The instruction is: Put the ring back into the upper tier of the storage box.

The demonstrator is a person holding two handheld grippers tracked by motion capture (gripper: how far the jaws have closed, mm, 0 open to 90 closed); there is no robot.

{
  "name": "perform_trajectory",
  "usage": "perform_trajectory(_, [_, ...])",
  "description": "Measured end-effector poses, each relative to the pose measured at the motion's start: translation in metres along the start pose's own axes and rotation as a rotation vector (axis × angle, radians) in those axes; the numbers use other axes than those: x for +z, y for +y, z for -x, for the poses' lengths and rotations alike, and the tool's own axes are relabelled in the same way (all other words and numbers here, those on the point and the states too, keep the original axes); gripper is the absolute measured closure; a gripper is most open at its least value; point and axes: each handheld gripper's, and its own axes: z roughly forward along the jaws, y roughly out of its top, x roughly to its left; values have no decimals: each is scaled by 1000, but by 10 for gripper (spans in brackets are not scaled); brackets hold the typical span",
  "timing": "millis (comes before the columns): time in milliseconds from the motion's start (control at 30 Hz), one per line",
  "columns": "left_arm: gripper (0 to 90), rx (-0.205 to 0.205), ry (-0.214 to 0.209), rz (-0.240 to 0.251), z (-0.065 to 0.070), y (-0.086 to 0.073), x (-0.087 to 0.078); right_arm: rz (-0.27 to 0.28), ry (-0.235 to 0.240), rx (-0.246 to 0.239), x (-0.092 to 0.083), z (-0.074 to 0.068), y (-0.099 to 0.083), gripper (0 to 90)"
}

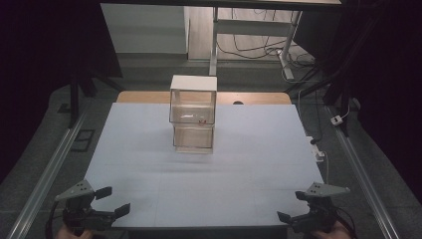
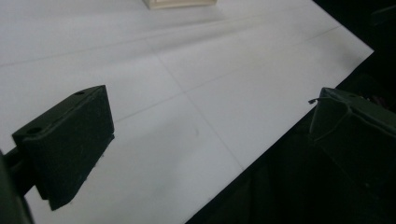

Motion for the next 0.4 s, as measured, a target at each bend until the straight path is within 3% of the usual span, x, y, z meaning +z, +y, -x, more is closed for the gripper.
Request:
perform_trajectory(267, [0,12,65,-79,4,-5,-4,-2,-4,-4,0,-1,0,6])
perform_trajectory(400, [0,-7,54,-78,2,-4,-4,-5,-10,-9,1,-1,0,5])
